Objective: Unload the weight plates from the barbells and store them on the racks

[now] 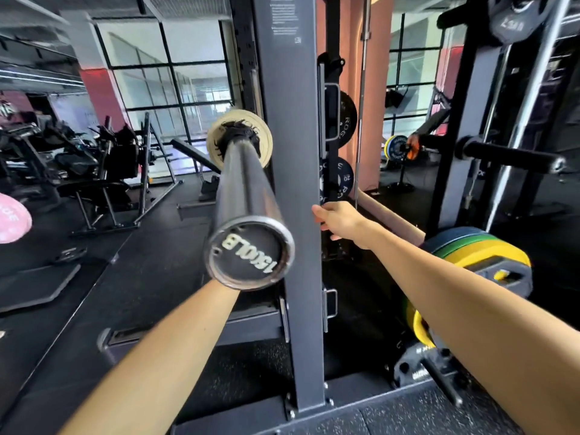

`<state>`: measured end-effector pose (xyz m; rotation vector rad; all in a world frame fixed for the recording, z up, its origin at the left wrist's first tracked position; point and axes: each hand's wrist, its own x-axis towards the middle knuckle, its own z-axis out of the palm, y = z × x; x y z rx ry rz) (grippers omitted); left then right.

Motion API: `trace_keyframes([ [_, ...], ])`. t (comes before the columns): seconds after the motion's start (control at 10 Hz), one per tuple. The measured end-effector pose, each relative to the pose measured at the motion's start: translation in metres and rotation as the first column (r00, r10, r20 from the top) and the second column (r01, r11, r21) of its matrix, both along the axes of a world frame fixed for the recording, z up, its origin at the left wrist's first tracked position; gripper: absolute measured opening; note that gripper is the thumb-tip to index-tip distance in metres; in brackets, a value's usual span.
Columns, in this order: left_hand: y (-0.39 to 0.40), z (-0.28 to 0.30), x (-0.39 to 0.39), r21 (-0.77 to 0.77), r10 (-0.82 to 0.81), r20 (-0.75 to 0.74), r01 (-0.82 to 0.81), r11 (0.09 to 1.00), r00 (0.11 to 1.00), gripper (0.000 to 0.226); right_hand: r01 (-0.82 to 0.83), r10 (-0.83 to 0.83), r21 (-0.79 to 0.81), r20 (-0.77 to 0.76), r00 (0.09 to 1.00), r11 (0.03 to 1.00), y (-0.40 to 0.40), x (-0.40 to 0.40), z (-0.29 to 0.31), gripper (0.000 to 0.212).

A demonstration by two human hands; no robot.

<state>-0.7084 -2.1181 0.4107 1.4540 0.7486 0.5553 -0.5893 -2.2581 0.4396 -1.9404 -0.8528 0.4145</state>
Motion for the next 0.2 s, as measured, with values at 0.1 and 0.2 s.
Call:
trace_keyframes([
  [0.1, -0.041, 0.049, 0.010, 0.094, 0.004, 0.016, -0.006, 0.996, 1.000, 0.059, 0.011, -0.012, 0.026, 0.032, 0.999, 1.000, -0.021, 0.005, 0.031, 0.053],
  [0.2, -0.066, 0.076, 0.011, 0.227, -0.002, -0.008, 0.004, 0.974, 1.000, 0.066, 0.025, -0.026, 0.106, 0.011, 1.000, 0.994, -0.032, 0.008, 0.057, 0.056],
])
